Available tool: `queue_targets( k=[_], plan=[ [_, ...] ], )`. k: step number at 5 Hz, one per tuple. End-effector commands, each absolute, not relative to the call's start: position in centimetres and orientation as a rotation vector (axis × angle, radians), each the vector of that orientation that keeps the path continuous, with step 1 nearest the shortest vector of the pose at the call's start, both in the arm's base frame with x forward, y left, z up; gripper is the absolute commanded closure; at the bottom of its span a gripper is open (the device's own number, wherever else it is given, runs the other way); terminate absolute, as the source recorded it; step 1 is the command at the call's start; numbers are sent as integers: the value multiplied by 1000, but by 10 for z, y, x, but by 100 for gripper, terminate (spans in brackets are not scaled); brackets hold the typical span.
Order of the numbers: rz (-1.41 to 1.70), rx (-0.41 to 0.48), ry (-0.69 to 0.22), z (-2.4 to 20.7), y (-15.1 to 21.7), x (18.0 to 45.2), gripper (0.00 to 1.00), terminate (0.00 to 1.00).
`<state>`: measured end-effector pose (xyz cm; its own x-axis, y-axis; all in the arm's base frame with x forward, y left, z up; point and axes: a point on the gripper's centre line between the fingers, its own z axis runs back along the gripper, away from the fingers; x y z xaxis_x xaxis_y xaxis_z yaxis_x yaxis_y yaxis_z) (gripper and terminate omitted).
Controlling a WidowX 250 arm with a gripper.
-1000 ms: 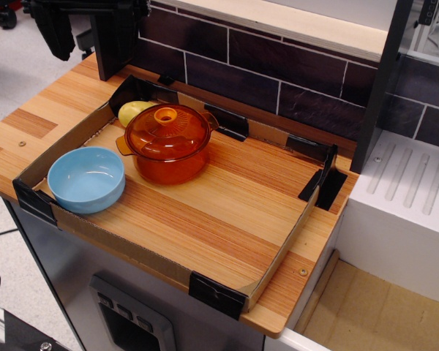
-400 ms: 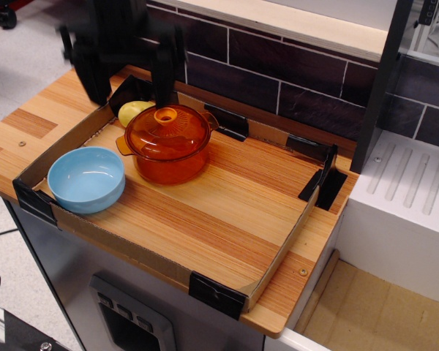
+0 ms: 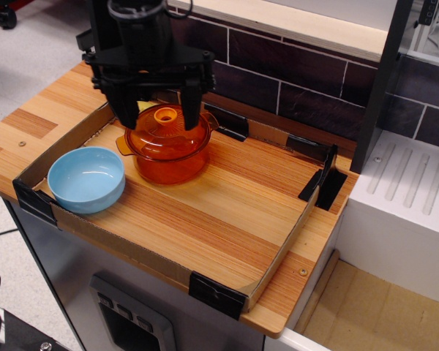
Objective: Take lid off pot
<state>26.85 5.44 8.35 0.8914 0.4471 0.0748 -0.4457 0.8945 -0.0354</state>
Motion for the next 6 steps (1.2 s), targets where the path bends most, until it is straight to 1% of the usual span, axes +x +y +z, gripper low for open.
queue_targets(
  k=[1, 3, 5, 6],
  plan=[
    [522, 0, -140, 82, 62, 298, 0, 0],
    [528, 31, -157, 73, 68, 308, 0, 0],
    [540, 49, -155, 66, 72, 313, 0, 0],
    [551, 42, -160, 68, 74, 314, 100, 0]
  ],
)
